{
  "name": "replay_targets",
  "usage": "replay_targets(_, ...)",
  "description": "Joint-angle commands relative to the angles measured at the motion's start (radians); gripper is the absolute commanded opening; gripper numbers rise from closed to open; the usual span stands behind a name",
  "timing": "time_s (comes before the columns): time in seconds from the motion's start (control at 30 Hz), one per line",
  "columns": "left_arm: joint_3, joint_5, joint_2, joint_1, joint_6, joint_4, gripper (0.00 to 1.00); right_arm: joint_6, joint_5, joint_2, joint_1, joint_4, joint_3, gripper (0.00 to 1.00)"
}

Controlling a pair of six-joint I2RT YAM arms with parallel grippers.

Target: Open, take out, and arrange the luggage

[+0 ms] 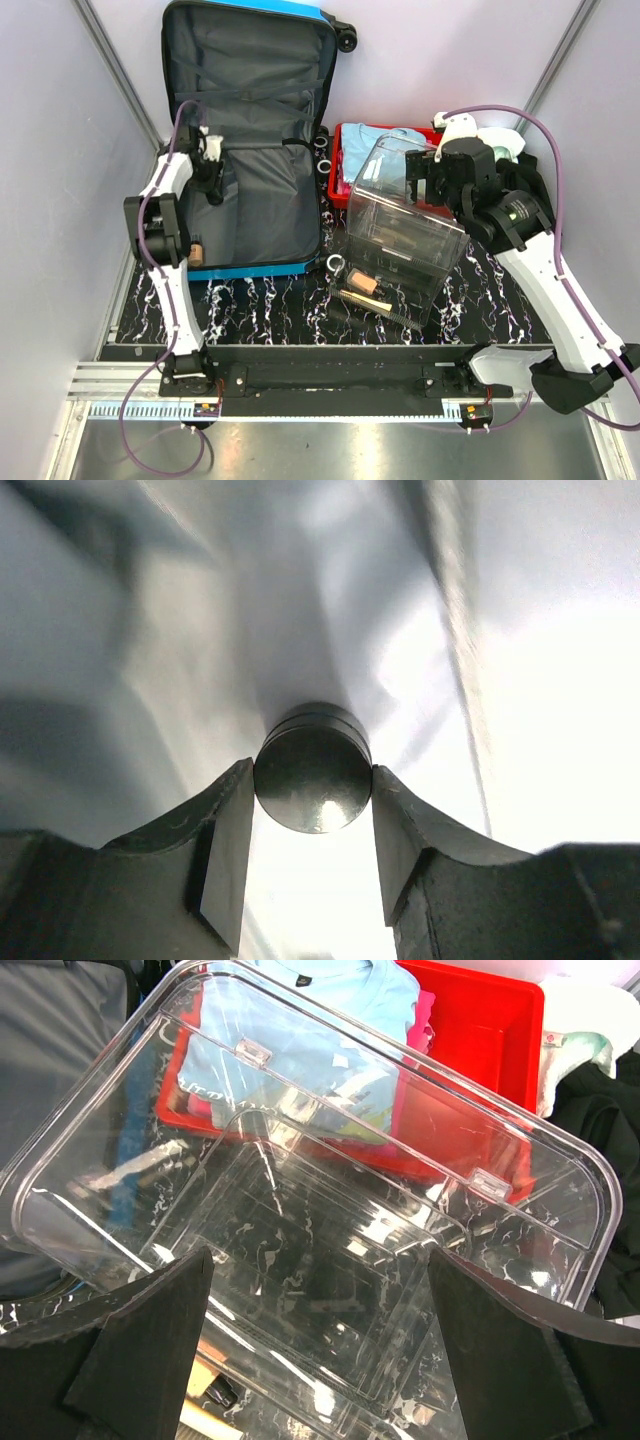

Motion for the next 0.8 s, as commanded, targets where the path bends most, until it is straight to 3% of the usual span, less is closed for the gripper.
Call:
replay_targets(0.0,-0.165,0.113,-0.247,-0.019,0.035,0.057,0.0,0.019,-0.038,-0.029,0.001,0.005,0.02,0.94)
replay_targets(0.33,-0.423,0.201,-0.529,-0.109,0.066,0.082,0.0,0.042,-0.087,-0.058,0.001,0.013,0.004,0.94)
replay_targets(0.57,-0.537,0.331,-0.807,-0.428,0.228,-0.015,0.0,0.059,-0.11,-0.052,0.001,-0.001,0.025,0.94)
replay_targets(0.7,-0.462,0.45,-0.852,-0.586,0.342,-0.255,0.0,0.068,-0.118,-0.046,-0.001,-0.012,0.04,0.94)
replay_targets(0.77,-0.42,0.439,-0.842,-0.678,0.359,-0.291,0.0,0.071,-0.125,-0.047,0.001,-0.009,0.042,0.95)
